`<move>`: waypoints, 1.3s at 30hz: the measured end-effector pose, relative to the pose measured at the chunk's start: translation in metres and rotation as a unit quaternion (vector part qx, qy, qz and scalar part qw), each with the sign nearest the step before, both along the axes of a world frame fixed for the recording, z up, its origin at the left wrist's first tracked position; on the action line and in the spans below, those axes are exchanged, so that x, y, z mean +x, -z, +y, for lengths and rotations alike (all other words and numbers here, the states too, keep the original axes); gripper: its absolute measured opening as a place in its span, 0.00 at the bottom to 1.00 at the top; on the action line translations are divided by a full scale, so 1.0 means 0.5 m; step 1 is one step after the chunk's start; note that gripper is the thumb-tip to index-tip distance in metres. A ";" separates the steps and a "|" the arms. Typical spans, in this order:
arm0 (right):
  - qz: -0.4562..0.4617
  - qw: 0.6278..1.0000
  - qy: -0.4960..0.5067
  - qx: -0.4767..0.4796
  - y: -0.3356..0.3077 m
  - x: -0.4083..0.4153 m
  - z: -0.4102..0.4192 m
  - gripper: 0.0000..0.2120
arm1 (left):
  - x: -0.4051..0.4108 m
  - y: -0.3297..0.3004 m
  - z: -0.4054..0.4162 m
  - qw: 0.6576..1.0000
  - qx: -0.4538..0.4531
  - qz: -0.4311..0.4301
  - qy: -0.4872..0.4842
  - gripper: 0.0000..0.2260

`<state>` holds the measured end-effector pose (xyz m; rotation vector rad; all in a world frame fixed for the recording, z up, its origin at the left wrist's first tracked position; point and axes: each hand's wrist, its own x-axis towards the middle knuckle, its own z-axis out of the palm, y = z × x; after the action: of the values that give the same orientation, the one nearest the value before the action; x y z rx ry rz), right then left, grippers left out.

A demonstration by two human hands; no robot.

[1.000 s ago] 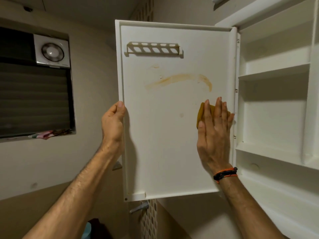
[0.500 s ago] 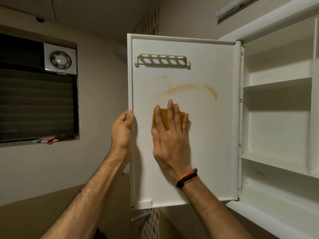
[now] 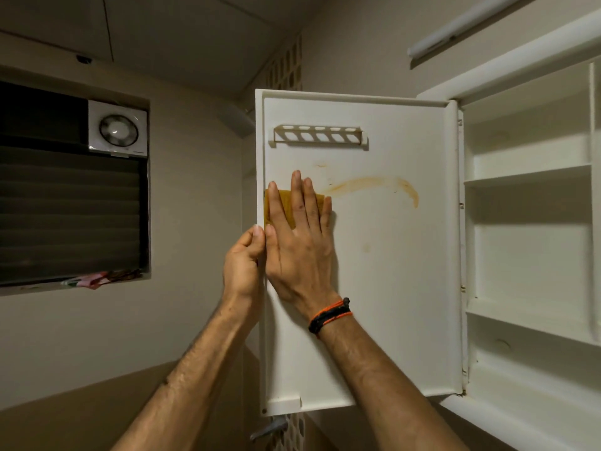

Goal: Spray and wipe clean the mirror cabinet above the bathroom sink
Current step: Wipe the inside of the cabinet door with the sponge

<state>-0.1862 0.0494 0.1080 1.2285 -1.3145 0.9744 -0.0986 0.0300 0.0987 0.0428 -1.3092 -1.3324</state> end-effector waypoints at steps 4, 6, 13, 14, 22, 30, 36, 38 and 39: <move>0.029 0.999 0.013 0.018 -0.004 -0.016 0.012 0.28 | 0.002 0.000 -0.010 1.000 -0.007 -0.007 0.009 0.15; 0.035 0.999 0.025 0.021 -0.011 -0.038 0.021 0.28 | 0.003 -0.006 -0.015 1.000 -0.005 -0.015 0.024 0.15; -0.004 0.999 0.051 -0.009 -0.032 -0.161 0.084 0.30 | -0.002 -0.091 -0.030 0.998 -0.013 -0.026 -0.055 0.19; -0.012 0.999 0.050 -0.017 -0.035 -0.181 0.097 0.29 | -0.005 -0.106 -0.031 0.997 -0.019 -0.022 -0.076 0.19; -0.083 0.994 0.037 -0.056 -0.043 -0.313 0.170 0.27 | -0.026 -0.161 -0.034 0.986 -0.062 0.001 -0.157 0.14; -0.089 0.993 0.033 -0.070 -0.069 -0.319 0.155 0.26 | -0.031 -0.153 -0.033 0.988 -0.057 0.010 -0.141 0.13; -0.102 0.991 0.048 -0.074 -0.117 -0.294 0.144 0.27 | -0.030 -0.155 -0.033 0.989 -0.051 0.012 -0.135 0.12; -0.097 0.992 0.042 -0.067 -0.111 -0.271 0.134 0.27 | -0.031 -0.155 -0.033 0.990 -0.047 0.016 -0.130 0.12; -0.083 0.994 0.043 -0.056 -0.107 -0.253 0.126 0.27 | -0.030 -0.155 -0.032 0.991 -0.047 0.013 -0.127 0.13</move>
<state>-0.3126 0.1125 0.1615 1.0142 -1.4089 1.0914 -0.1134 0.0137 0.1760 0.1218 -1.2958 -1.0511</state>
